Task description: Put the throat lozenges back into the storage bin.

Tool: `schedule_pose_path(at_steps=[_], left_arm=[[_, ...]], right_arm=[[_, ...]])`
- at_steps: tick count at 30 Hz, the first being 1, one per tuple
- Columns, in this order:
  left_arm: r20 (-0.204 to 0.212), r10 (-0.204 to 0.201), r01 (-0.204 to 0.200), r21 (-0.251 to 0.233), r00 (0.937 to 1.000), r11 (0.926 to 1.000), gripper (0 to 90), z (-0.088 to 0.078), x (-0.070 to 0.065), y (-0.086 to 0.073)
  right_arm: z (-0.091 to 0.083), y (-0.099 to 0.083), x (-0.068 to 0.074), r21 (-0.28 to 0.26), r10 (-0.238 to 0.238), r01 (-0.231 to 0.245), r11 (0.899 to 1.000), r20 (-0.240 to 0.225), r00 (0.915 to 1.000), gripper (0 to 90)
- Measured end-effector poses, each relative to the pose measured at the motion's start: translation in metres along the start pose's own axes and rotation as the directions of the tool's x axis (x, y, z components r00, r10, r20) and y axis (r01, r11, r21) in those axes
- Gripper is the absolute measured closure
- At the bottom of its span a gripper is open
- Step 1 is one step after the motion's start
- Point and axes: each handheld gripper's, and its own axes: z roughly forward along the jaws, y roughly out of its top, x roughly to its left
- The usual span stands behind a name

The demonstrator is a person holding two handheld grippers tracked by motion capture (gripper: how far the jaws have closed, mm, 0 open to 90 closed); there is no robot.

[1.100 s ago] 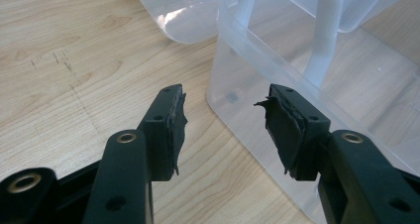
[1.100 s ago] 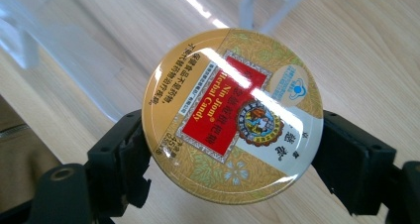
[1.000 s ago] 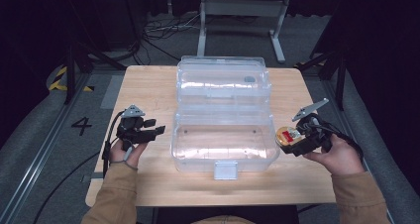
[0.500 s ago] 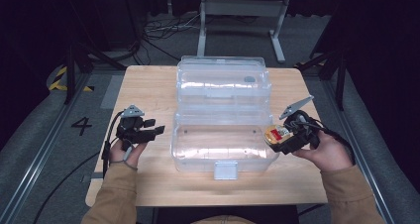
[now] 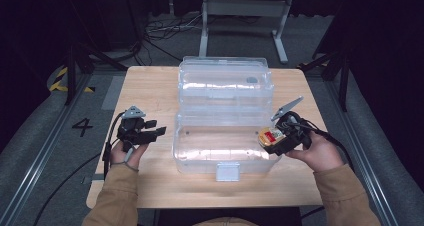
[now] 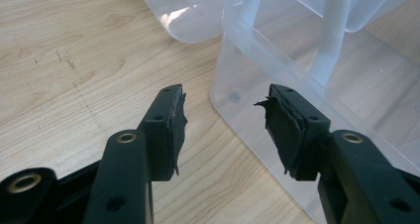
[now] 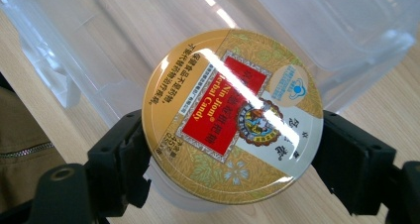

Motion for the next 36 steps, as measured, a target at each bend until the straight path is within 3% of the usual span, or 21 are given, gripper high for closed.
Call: schedule_pose_path(at_steps=[19,36], left_arm=[[0.0,0.002,-0.002,0.002,1.0,1.0,49.7,0.0,0.001,0.0],[-0.002,0.001,-0.001,-0.002,1.0,1.0,49.7,-0.001,0.001,0.0]], right_arm=[[0.036,0.01,0.008,0.106,-0.001,0.001,0.994,-0.004,1.0,20.7],[0.06,0.015,0.009,0.19,0.092,-0.091,0.978,0.003,0.9958,20.6]])
